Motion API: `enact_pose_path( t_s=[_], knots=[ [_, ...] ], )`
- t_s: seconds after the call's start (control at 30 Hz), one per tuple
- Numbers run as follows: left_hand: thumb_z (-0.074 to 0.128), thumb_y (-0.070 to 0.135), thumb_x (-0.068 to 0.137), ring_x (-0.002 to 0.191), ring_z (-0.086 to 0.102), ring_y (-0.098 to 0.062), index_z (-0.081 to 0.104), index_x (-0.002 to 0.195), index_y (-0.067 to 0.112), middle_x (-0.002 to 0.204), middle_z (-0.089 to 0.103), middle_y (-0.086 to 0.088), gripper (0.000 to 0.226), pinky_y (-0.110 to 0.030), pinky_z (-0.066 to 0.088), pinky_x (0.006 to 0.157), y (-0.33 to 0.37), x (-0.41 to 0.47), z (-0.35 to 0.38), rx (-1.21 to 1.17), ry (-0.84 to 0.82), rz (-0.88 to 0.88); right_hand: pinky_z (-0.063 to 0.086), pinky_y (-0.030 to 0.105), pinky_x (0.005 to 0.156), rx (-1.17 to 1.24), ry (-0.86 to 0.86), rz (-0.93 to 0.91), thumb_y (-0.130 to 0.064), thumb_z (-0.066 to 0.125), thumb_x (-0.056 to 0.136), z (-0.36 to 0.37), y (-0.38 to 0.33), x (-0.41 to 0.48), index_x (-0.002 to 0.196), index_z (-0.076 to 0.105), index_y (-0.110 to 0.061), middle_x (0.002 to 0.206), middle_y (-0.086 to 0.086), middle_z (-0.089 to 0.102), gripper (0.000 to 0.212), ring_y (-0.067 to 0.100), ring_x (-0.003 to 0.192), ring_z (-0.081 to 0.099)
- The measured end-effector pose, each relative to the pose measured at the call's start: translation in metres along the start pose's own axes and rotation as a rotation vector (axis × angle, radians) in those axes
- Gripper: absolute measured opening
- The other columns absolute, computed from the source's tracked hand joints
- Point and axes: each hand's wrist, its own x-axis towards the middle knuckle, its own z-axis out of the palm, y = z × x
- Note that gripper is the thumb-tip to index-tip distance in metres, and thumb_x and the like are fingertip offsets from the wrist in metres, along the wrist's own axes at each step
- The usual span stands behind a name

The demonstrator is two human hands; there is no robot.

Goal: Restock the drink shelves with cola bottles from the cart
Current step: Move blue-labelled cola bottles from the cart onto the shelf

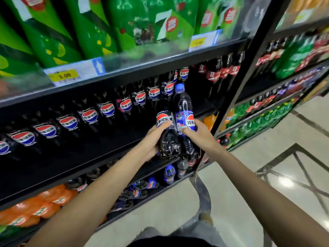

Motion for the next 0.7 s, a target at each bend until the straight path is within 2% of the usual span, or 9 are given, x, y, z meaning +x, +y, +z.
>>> enact_pose_path(
  t_s=[0.03, 0.1, 0.2, 0.27, 0.37, 0.43, 0.5, 0.6, 0.7],
  knots=[
    [0.062, 0.028, 0.092, 0.105, 0.066, -0.029, 0.061, 0.122, 0.008, 0.114, 0.069, -0.016, 0.036, -0.038, 0.054, 0.09, 0.0, 0.009, 0.008, -0.001, 0.01, -0.013, 0.041, 0.003, 0.057, -0.002, -0.002, -0.004, -0.03, 0.071, 0.084, -0.008, 0.004, 0.009, 0.098, 0.056, -0.031, 0.091, -0.015, 0.065, 0.021, -0.014, 0.071, 0.06],
    [0.061, 0.03, 0.092, 0.107, 0.066, -0.029, 0.06, 0.123, 0.007, 0.115, 0.069, -0.016, 0.038, -0.036, 0.055, 0.086, -0.001, 0.026, 0.023, -0.003, 0.023, -0.023, 0.04, 0.002, 0.056, -0.022, -0.02, -0.009, -0.031, 0.072, 0.084, -0.025, 0.011, 0.028, 0.101, 0.056, -0.028, 0.091, -0.015, 0.063, 0.024, -0.015, 0.071, 0.058],
    [0.062, 0.031, 0.091, 0.097, 0.07, -0.022, 0.063, 0.118, 0.01, 0.106, 0.073, -0.009, 0.034, -0.028, 0.057, 0.073, -0.004, 0.054, 0.047, 0.019, 0.038, 0.009, 0.04, 0.003, 0.056, -0.041, -0.066, -0.003, -0.032, 0.072, 0.083, -0.053, 0.021, 0.057, 0.105, 0.055, -0.027, 0.091, -0.017, 0.063, 0.029, -0.013, 0.071, 0.059],
    [0.063, 0.03, 0.09, 0.093, 0.071, -0.019, 0.064, 0.115, 0.011, 0.1, 0.075, -0.006, 0.031, -0.027, 0.057, 0.071, -0.006, 0.071, 0.063, 0.05, 0.086, 0.042, 0.039, 0.002, 0.055, -0.058, -0.095, -0.02, -0.028, 0.073, 0.081, -0.073, 0.028, 0.077, 0.101, 0.055, -0.029, 0.088, -0.017, 0.063, 0.027, -0.012, 0.07, 0.059],
    [0.065, 0.029, 0.09, 0.104, 0.067, -0.024, 0.06, 0.121, 0.012, 0.107, 0.073, -0.006, 0.036, -0.035, 0.055, 0.087, -0.008, 0.094, 0.085, 0.114, 0.143, 0.109, 0.044, 0.008, 0.065, -0.069, -0.129, -0.063, -0.025, 0.074, 0.079, -0.099, 0.036, 0.109, 0.097, 0.056, -0.03, 0.089, -0.015, 0.065, 0.026, -0.004, 0.075, 0.061],
    [0.066, 0.03, 0.089, 0.111, 0.064, -0.022, 0.057, 0.125, 0.015, 0.115, 0.07, -0.005, 0.04, -0.038, 0.049, 0.099, -0.009, 0.105, 0.096, 0.185, 0.175, 0.163, 0.047, 0.019, 0.073, -0.091, -0.152, -0.079, -0.03, 0.075, 0.078, -0.111, 0.04, 0.128, 0.104, 0.056, -0.03, 0.094, -0.014, 0.067, 0.032, 0.001, 0.083, 0.063],
    [0.068, 0.032, 0.088, 0.116, 0.059, -0.017, 0.051, 0.13, 0.017, 0.122, 0.065, -0.002, 0.048, -0.038, 0.043, 0.104, -0.008, 0.113, 0.104, 0.267, 0.22, 0.208, 0.048, 0.023, 0.076, -0.105, -0.174, -0.094, -0.033, 0.074, 0.078, -0.119, 0.044, 0.143, 0.11, 0.056, -0.028, 0.098, -0.014, 0.067, 0.037, 0.003, 0.088, 0.064],
    [0.068, 0.028, 0.088, 0.116, 0.056, -0.013, 0.044, 0.136, 0.017, 0.125, 0.06, 0.001, 0.055, -0.026, 0.042, 0.099, -0.003, 0.122, 0.111, 0.375, 0.315, 0.28, 0.049, 0.02, 0.076, -0.12, -0.204, -0.127, -0.034, 0.074, 0.08, -0.121, 0.043, 0.157, 0.116, 0.054, -0.026, 0.101, -0.015, 0.065, 0.042, -0.002, 0.089, 0.063],
    [0.069, 0.02, 0.088, 0.106, 0.055, -0.005, 0.038, 0.138, 0.014, 0.119, 0.058, 0.004, 0.059, -0.012, 0.043, 0.084, 0.003, 0.13, 0.115, 0.442, 0.401, 0.357, 0.044, 0.014, 0.069, -0.123, -0.167, -0.188, -0.031, 0.074, 0.08, -0.118, 0.039, 0.163, 0.11, 0.048, -0.032, 0.093, -0.02, 0.061, 0.039, -0.008, 0.083, 0.059]
  ],
)
